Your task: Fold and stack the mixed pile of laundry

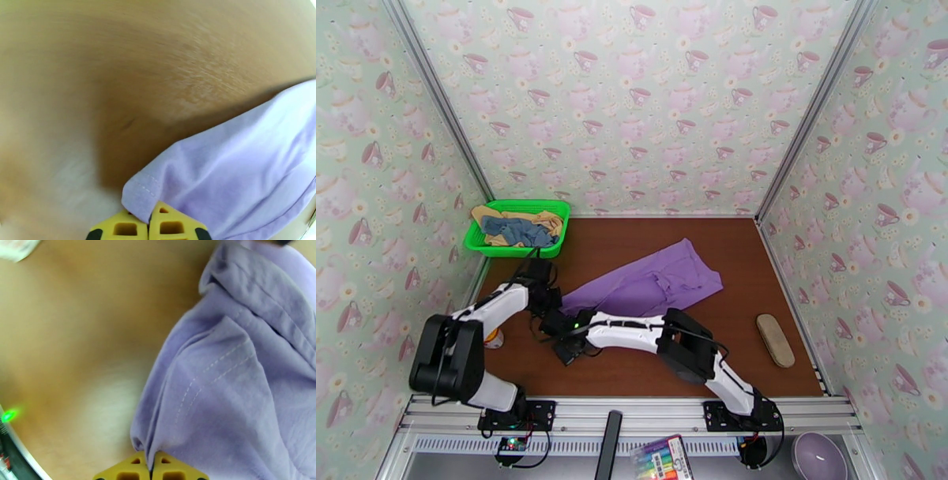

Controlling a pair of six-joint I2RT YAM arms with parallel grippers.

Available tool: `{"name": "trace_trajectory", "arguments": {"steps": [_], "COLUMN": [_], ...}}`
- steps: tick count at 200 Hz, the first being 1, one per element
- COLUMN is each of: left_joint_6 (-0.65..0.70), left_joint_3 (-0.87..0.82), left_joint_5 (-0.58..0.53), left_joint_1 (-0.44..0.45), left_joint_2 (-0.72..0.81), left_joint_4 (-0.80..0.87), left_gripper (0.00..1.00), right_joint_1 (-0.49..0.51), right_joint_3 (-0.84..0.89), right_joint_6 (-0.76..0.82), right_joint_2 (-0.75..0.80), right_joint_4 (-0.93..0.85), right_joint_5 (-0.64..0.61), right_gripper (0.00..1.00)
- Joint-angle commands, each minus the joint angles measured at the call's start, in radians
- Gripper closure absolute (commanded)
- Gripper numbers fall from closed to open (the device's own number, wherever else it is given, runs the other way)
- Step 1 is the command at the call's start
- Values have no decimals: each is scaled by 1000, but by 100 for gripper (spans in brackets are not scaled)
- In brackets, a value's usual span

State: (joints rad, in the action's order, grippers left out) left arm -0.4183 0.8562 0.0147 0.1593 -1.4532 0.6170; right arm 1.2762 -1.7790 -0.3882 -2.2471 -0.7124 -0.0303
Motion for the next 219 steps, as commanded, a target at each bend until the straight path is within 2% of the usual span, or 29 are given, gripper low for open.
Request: {"name": "trace_trajectory", "arguments": {"steps": [1,25,63,93,135,174,219], "left_joint_6": [-42,-79,-91,-89,-68,-45,-40], "left_joint_3": [49,134,424,674,1046,1358,1545], "left_joint_5": [9,27,2,-11,-3,5,-5], "left_joint_1": [15,69,196,290,379,415,415], "left_joint_2": [66,67,-48,-215,-529,-805,-995], "left_joint_4": [94,123,187,228,316,412,465], "left_gripper": [100,100,100,100,100,100,100], "right_joint_1": [-12,-38,-120,-213,-387,-538,-642], "right_joint_3": [42,176,420,589,801,916,934], "right_joint_6": [0,-31,-82,-98,-90,-49,-6], "right_joint_2": [99,246,498,650,812,848,719], "right_joint_4": [-9,3,14,16,54,130,244], "right_joint_5": [-30,-109,-201,-248,-261,-225,-160], "right_gripper": [100,100,100,100,100,100,100]}}
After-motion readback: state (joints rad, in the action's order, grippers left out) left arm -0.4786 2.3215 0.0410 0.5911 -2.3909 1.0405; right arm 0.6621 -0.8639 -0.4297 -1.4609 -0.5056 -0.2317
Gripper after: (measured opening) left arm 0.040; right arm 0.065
